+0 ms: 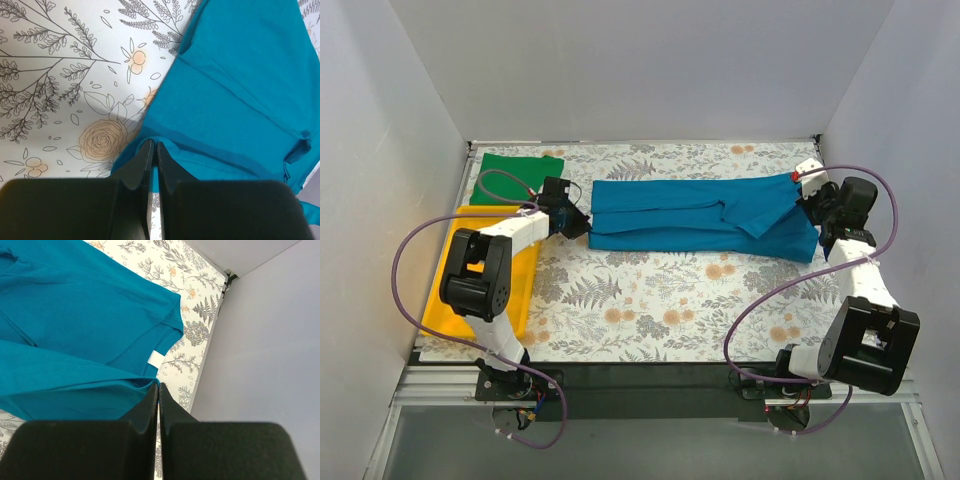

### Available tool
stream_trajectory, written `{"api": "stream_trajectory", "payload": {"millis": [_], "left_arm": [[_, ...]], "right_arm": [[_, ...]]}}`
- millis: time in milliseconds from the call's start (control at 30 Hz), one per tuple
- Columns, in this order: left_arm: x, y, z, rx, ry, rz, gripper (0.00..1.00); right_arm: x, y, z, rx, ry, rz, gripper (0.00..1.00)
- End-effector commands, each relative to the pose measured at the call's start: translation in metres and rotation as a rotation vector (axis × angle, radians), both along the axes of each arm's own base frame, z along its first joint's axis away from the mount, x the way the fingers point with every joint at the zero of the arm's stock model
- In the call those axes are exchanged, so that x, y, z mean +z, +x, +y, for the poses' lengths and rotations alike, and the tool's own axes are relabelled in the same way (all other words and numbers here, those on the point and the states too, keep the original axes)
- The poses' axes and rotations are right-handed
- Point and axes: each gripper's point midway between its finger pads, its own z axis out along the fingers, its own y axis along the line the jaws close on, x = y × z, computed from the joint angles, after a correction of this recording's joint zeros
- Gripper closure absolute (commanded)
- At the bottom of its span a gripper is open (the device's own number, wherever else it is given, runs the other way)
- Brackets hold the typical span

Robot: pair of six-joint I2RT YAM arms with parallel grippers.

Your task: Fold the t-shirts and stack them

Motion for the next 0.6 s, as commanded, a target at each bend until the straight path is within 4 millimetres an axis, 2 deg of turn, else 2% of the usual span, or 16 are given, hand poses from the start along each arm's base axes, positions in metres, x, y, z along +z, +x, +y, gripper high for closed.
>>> {"api": "stream_trajectory", "payload": {"millis": [0, 567], "left_arm": [[0.009, 0.012, 0.007, 0.009, 0.028, -0.023, 1.0], [0.001, 0.019, 0.003, -0.018, 0.019, -0.003, 1.0]], "right_arm": [[0.032, 0.017, -0.003, -0.012, -0.009, -0.092, 0.99], [0.021, 0.029, 0.002, -0.017, -0.006, -0.068, 0.99]]}}
